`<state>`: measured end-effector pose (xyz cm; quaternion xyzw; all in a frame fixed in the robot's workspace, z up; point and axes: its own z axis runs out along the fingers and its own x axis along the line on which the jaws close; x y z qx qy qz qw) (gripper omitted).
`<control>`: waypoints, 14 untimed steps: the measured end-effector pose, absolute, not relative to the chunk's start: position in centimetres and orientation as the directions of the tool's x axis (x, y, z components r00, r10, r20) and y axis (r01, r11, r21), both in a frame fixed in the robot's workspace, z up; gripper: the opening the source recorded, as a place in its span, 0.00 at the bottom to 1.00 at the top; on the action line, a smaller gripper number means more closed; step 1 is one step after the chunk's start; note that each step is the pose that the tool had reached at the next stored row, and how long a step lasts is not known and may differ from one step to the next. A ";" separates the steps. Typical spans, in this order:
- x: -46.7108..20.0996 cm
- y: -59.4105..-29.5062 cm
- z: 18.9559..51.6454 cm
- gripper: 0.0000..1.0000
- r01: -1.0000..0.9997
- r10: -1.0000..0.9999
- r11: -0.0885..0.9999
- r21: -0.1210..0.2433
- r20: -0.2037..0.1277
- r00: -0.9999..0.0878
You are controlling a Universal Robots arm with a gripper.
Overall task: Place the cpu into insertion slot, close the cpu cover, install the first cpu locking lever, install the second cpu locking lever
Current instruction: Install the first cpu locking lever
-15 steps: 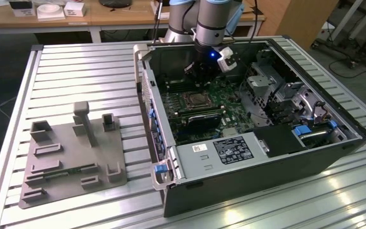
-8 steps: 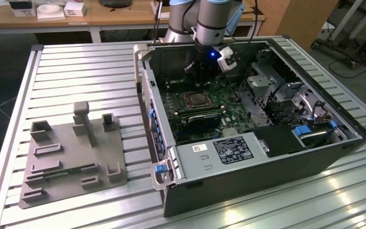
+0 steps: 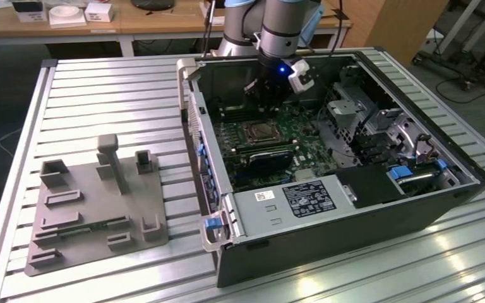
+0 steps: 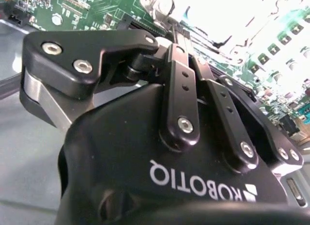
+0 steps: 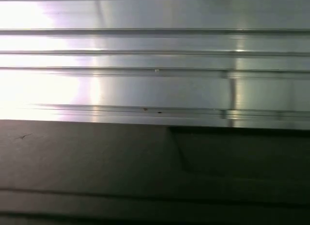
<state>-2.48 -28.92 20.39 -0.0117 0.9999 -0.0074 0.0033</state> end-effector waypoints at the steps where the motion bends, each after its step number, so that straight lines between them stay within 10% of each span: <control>1: -2.5 -28.9 20.5 0.10 -0.023 -0.023 1.000 -0.014 -0.006 -1.000; 14: -2.5 -29.3 20.6 0.10 -0.023 -0.023 1.000 -0.012 -0.006 -1.000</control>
